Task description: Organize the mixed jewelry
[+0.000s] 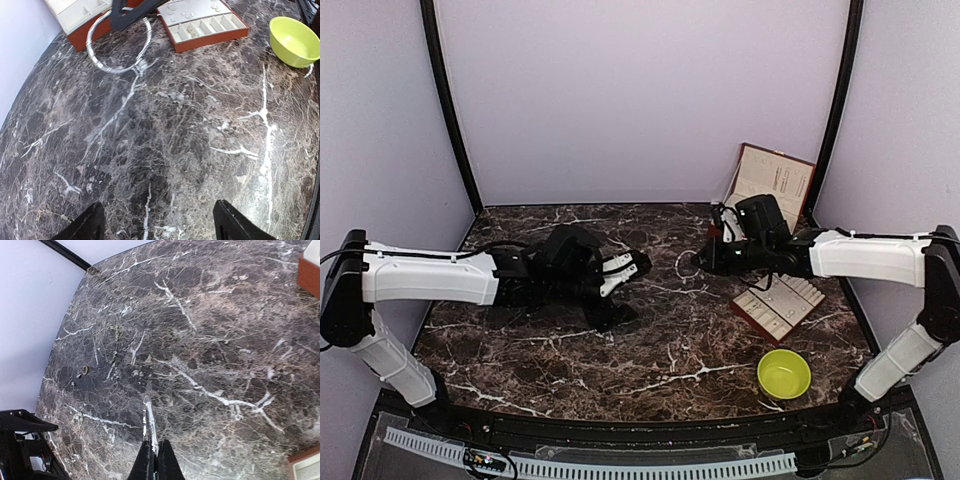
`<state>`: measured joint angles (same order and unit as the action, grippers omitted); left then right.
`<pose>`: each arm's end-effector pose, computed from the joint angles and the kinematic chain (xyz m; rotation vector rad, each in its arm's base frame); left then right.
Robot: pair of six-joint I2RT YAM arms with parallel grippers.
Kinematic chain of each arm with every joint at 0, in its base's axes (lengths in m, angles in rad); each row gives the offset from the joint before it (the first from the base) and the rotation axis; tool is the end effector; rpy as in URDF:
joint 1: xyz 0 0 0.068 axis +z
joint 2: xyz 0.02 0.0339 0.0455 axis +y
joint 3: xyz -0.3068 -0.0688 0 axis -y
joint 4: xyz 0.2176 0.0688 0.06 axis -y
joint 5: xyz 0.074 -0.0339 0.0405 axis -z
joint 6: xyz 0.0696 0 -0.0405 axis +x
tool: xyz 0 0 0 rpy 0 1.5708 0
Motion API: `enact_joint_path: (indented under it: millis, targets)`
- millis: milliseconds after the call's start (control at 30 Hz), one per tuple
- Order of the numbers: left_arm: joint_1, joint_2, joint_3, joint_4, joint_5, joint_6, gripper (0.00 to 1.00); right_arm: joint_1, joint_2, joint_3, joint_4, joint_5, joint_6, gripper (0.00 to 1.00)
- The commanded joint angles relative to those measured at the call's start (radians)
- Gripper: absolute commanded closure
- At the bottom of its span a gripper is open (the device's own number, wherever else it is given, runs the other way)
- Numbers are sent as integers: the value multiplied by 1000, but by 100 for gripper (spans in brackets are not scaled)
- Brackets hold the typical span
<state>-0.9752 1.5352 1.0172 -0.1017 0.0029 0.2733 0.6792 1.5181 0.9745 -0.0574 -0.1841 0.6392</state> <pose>0.1932 -0.2855 0.2811 1.2982 1.7993 -0.3958 0.2554 0.2226 0.2781 -0.1591 2.3161 0.9175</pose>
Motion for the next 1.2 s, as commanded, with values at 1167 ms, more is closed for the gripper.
enact_joint_path:
  millis: [1167]
  targets:
    - [838,-256,-69,-59,349,-453,20,-492,-139,-64,-25,101,-221,100]
